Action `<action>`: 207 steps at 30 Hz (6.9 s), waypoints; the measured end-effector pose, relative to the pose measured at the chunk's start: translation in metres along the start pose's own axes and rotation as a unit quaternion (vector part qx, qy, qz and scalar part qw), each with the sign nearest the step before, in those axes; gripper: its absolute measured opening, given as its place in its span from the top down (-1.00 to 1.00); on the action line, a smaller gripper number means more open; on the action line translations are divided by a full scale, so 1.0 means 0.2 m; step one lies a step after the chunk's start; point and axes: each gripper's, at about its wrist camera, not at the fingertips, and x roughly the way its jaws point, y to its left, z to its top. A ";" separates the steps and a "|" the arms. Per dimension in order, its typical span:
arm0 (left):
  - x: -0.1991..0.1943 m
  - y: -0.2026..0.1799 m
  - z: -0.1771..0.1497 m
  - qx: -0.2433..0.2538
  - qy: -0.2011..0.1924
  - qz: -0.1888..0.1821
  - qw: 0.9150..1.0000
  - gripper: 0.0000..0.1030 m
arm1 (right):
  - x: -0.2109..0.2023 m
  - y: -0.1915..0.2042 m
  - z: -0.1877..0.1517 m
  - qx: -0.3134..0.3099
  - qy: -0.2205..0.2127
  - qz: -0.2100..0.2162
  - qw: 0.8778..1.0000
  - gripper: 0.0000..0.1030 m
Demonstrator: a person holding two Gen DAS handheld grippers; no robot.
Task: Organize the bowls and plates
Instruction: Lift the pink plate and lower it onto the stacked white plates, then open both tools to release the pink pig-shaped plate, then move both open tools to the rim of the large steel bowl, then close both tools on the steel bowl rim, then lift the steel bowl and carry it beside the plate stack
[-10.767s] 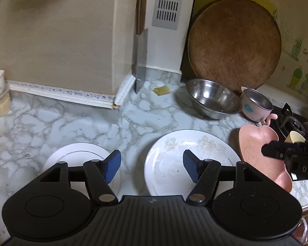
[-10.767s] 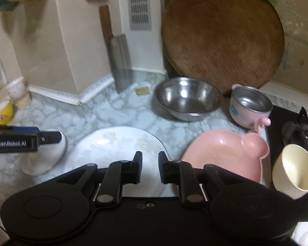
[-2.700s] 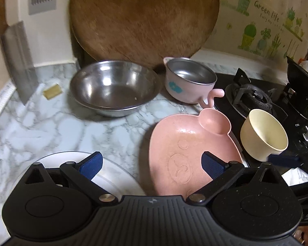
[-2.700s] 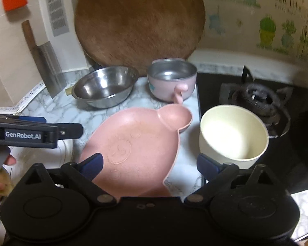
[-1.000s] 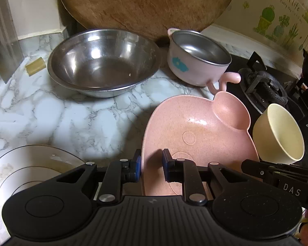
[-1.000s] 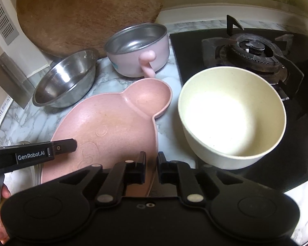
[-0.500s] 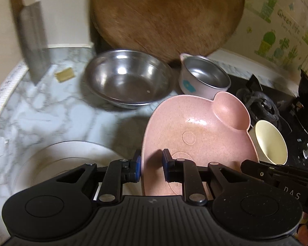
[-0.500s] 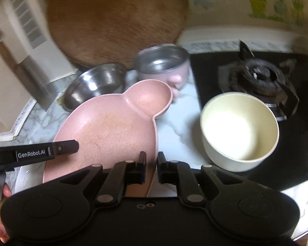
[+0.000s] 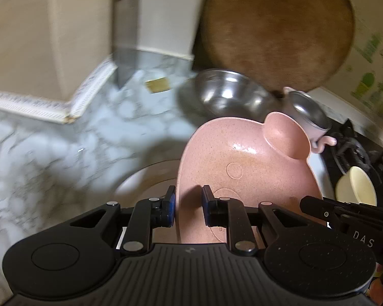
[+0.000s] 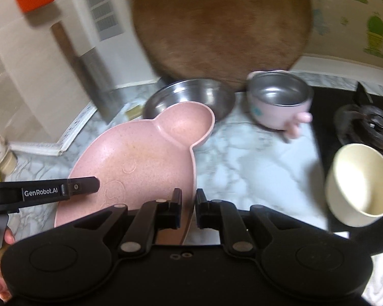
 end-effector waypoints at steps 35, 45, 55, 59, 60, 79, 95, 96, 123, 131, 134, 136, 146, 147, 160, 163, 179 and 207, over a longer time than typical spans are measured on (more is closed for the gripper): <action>0.17 0.14 -0.14 0.009 0.019 -0.006 1.000 0.62 | 0.20 0.13 -0.13 -0.049 0.047 -0.003 0.998 0.75; 0.17 0.14 -0.15 0.006 0.016 -0.006 1.000 0.61 | 0.20 0.12 -0.14 -0.041 0.045 -0.006 0.998 0.74; 0.13 0.16 -0.16 0.011 0.007 -0.004 1.000 0.27 | 0.17 0.12 -0.14 -0.055 0.033 -0.012 0.998 0.73; 0.08 0.17 -0.17 0.008 -0.016 -0.003 1.000 -0.27 | 0.14 0.12 -0.14 -0.059 0.024 -0.009 0.998 0.72; 0.07 0.16 -0.16 0.010 -0.017 -0.003 1.000 -0.27 | 0.13 0.12 -0.14 -0.060 0.021 -0.009 0.998 0.72; -0.20 0.03 -0.18 0.072 -0.075 -0.008 0.995 -0.44 | -0.15 0.16 -0.11 -0.072 -0.052 0.026 0.996 0.21; -0.25 -0.12 0.03 0.077 -0.114 -0.014 0.990 -0.78 | -0.26 0.06 0.08 -0.069 -0.103 -0.006 0.992 -0.98; -0.23 -0.13 0.05 0.078 -0.113 -0.012 0.991 -0.79 | -0.25 0.05 0.10 -0.067 -0.102 -0.008 0.993 -0.98; 0.66 -0.29 0.72 0.058 -0.018 0.037 0.997 -0.79 | 0.57 -0.29 0.57 0.003 0.004 -0.061 0.998 -0.80; 0.87 -0.29 0.79 0.059 0.003 0.051 0.997 -0.79 | 0.69 -0.34 0.58 0.023 0.030 -0.058 0.998 -0.66; 0.94 -0.28 0.82 0.054 0.013 0.053 0.997 -0.79 | 0.72 -0.34 0.59 0.027 0.037 -0.053 0.998 -0.60; 0.98 -0.27 0.83 0.049 0.021 0.048 0.997 -0.78 | 0.74 -0.34 0.59 0.031 0.039 -0.052 0.997 -0.57; 1.07 -0.28 0.85 0.032 0.033 0.031 0.998 -0.33 | 0.82 -0.35 0.59 0.040 0.049 -0.043 0.997 -0.26; 1.08 -0.28 0.85 0.032 0.034 0.032 0.998 -0.18 | 0.82 -0.35 0.59 0.040 0.050 -0.043 0.997 -0.20; 1.06 -0.28 0.83 0.054 0.030 0.044 0.997 0.42 | 0.84 -0.34 0.60 0.029 0.048 -0.053 0.997 0.31; 1.02 -0.28 0.83 0.058 0.023 0.045 0.997 0.42 | 0.82 -0.32 0.60 0.016 0.041 -0.059 0.997 0.34; 0.77 -0.31 0.78 0.074 -0.018 0.041 0.996 0.45 | 0.67 -0.29 0.57 -0.003 0.013 -0.069 0.998 0.43; -0.07 -0.53 0.16 0.121 -0.057 -0.041 0.990 0.45 | -0.34 -0.30 0.13 -0.030 -0.062 -0.081 0.994 0.43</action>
